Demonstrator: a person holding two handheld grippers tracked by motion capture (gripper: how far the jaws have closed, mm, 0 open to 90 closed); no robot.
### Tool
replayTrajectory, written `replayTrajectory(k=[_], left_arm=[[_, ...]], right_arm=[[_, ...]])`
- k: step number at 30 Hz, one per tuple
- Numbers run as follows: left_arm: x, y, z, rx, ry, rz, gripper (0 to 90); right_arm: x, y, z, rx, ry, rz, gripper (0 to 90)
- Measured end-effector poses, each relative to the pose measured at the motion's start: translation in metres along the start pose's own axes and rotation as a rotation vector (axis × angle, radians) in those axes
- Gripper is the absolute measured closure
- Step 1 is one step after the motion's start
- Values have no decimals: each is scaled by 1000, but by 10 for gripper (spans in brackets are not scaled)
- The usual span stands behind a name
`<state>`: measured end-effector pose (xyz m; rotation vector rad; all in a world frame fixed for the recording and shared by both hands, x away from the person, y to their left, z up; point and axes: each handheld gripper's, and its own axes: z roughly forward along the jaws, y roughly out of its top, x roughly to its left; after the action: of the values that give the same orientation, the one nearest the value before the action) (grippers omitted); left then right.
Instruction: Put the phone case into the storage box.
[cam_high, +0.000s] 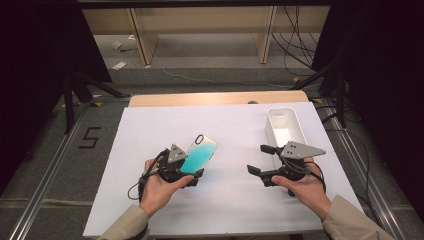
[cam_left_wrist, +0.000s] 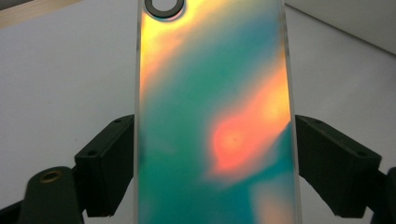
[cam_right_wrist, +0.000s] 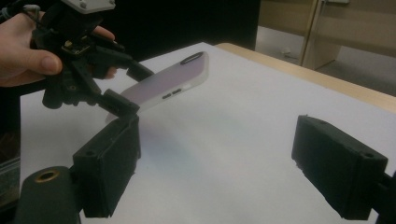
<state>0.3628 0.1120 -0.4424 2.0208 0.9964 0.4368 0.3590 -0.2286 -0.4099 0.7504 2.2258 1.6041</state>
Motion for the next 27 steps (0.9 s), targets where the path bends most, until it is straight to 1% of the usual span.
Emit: replayTrajectory(k=[7,10,13,14,18,24,27], left_arm=[[-2,-4,-4,-14,-22,25,167],[-6,-3,-3,-29,-35,40,168],[-10,-3,-3,-35,-43,52,168],[-11,-3,-3,-29,-44,60,167],[-15,-2,-2,-32,-47,57,167],[-19,-1,-1,-34,-55,69,167],[-21,0,-1,-36,-60,78,168]], right_arm=[[2,7,10,1,2,2,164],[3,9,15,3,5,1,165],[4,11,20,4,11,1,165],[5,12,21,3,10,0,166],[5,16,26,-3,4,11,168],[5,20,34,-3,0,10,170],[5,21,37,-1,-1,17,171]])
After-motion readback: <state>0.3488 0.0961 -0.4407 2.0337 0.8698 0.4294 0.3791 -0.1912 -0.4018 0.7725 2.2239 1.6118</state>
